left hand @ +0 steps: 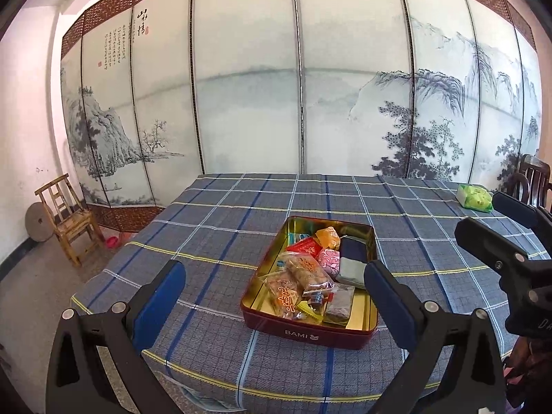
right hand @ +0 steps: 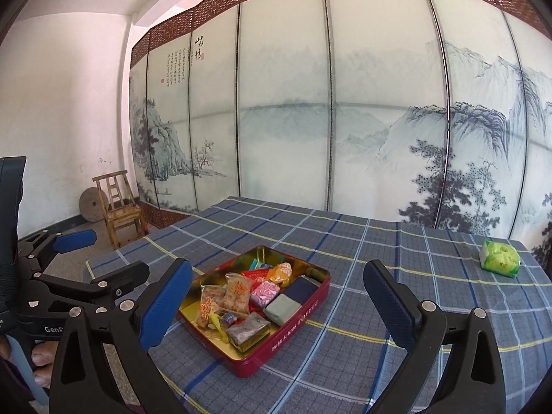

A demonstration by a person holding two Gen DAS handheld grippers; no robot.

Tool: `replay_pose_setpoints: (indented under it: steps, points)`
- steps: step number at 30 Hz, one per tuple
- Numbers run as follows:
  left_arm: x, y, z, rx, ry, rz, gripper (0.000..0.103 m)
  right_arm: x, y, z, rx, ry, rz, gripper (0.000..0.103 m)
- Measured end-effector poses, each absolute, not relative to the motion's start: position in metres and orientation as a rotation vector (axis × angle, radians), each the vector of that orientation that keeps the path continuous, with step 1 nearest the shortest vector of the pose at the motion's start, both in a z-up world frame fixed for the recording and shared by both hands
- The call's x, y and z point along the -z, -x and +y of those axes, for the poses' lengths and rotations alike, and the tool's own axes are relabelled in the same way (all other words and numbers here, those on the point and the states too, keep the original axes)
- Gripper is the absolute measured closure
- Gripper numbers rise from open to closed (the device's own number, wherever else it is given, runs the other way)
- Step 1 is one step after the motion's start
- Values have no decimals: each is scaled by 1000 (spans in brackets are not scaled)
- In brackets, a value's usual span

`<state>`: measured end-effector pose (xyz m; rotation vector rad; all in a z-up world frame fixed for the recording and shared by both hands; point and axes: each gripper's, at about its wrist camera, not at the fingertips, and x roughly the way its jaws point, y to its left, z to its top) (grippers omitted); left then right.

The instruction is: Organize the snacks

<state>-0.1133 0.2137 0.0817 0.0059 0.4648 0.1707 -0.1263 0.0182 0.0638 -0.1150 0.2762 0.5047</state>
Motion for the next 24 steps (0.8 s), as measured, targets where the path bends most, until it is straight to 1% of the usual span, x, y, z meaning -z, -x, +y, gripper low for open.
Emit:
replay_pose_setpoints:
  steps: [14, 24]
  points:
    - [-75, 109, 211, -191, -12, 483, 0, -57, 127, 19, -504, 117, 292, 2]
    - [-66, 93, 205, -191, -34, 532, 0, -47, 106, 3, -474, 93, 344, 1]
